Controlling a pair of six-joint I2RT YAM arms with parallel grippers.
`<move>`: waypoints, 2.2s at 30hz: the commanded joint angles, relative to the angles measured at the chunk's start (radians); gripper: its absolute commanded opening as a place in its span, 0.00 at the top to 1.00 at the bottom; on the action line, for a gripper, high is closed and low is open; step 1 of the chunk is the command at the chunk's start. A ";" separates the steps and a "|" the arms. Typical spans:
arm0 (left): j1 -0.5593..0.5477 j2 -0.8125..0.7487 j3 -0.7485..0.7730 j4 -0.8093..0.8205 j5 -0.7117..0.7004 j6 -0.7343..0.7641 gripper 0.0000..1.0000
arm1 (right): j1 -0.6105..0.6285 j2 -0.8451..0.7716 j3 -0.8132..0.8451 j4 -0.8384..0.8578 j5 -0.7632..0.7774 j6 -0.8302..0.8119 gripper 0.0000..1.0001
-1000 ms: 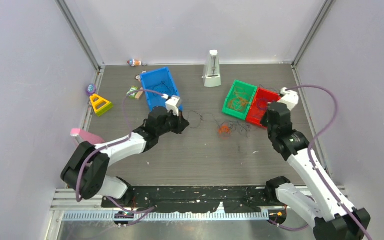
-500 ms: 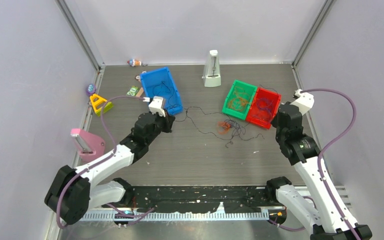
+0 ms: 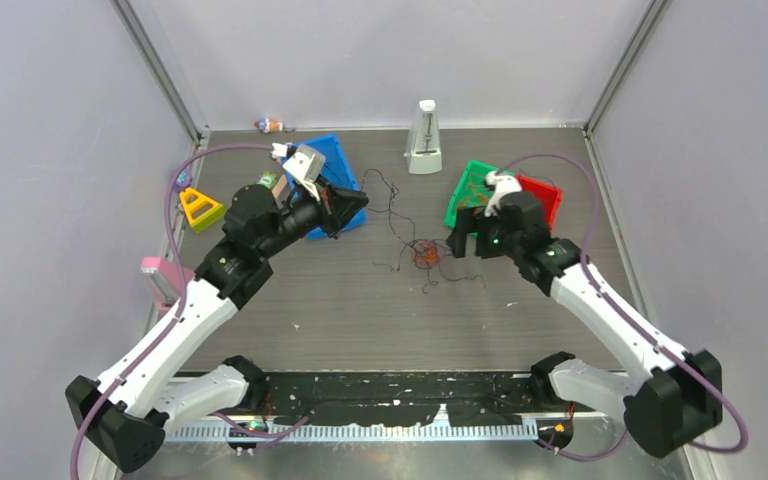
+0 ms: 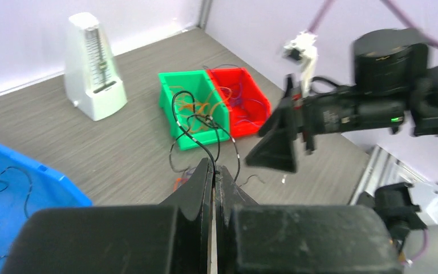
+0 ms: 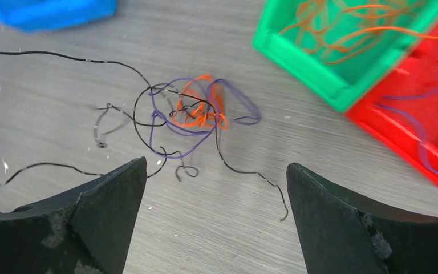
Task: Untangle the cables
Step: Untie the cable.
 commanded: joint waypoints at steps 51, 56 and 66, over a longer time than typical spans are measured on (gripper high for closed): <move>0.110 -0.115 0.429 -0.460 -0.061 0.071 1.00 | 0.052 -0.123 -0.179 0.100 0.107 0.110 0.10; 0.111 -0.129 0.377 -0.488 -0.059 0.091 1.00 | 0.069 -0.085 -0.123 0.115 0.048 0.036 0.05; 0.111 -0.161 0.342 -0.552 -0.109 0.141 1.00 | 0.188 0.125 -0.013 0.218 0.046 -0.003 0.05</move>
